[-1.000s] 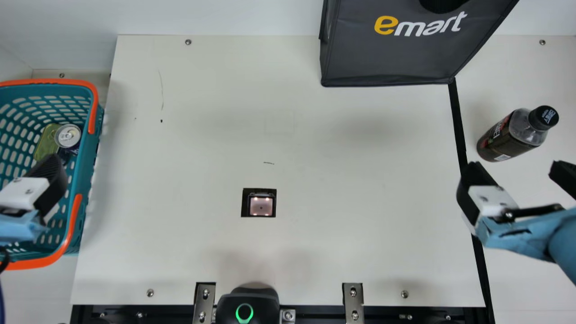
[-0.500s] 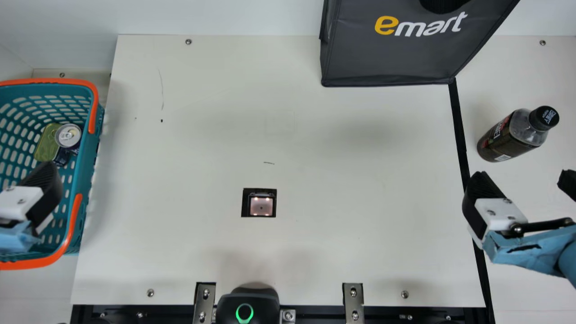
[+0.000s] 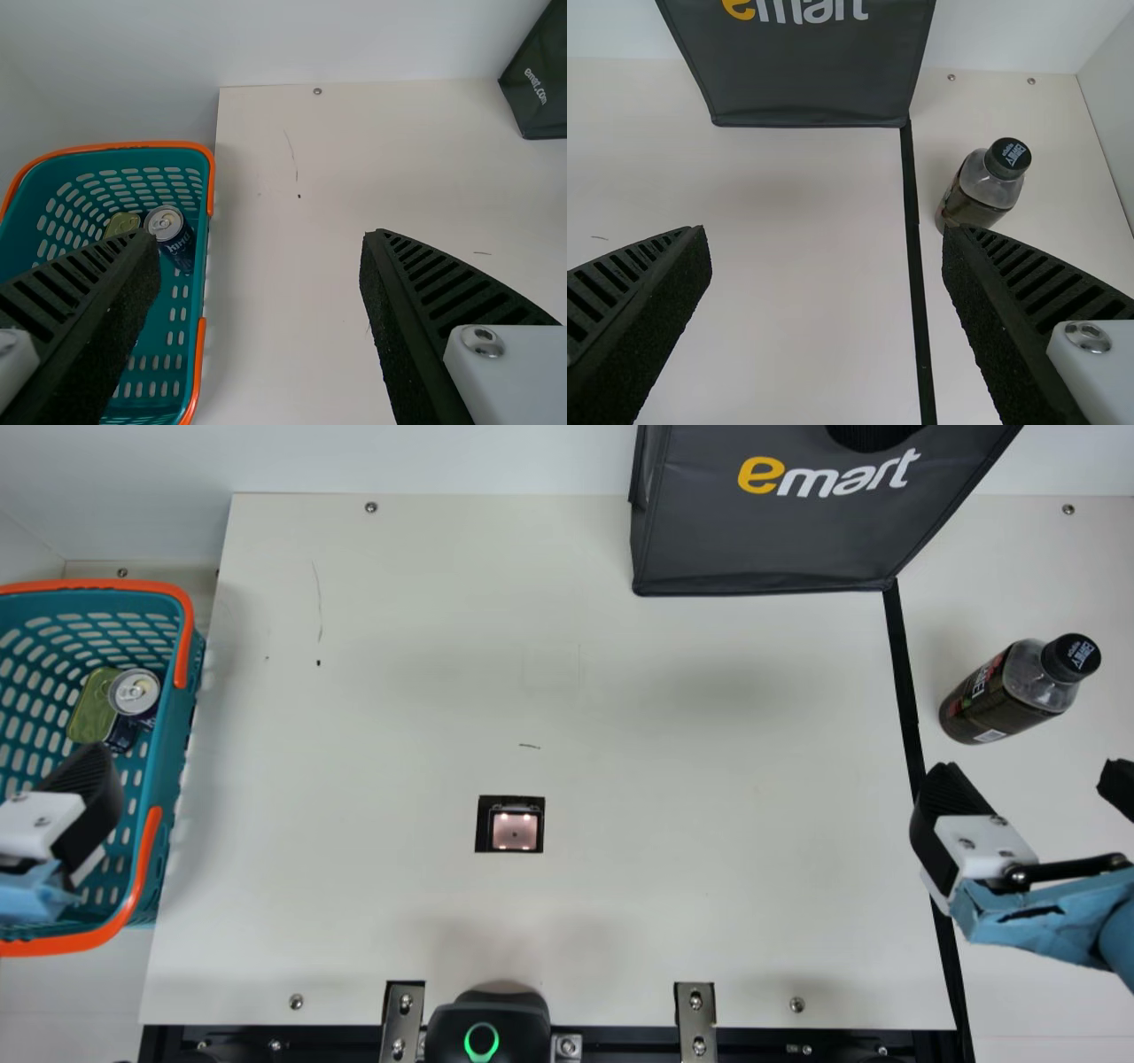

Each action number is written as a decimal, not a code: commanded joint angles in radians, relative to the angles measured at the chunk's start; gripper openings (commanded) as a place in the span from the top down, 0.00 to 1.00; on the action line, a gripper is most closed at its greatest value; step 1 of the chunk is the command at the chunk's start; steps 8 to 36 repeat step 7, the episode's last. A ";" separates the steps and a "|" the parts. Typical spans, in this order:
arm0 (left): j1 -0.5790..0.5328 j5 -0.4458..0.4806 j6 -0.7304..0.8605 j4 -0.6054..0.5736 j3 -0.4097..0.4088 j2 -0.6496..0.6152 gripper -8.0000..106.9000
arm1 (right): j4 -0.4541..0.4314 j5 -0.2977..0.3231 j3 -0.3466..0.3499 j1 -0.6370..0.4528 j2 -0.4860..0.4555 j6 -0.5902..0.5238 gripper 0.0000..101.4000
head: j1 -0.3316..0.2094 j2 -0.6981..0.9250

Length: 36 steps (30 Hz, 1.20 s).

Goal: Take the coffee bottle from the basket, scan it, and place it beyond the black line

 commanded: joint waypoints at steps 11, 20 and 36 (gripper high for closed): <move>0.000 0.000 0.000 0.000 0.000 0.000 0.15 | 0.000 0.000 0.000 0.000 0.000 0.000 0.10 | -0.017 0.002; 0.000 0.000 0.000 0.000 0.000 0.000 0.15 | 0.000 0.000 0.000 0.000 0.000 0.000 0.10 | -0.017 0.002; 0.000 0.000 0.000 0.000 0.000 0.000 0.15 | 0.000 0.000 0.000 0.000 0.000 0.000 0.10 | -0.017 0.002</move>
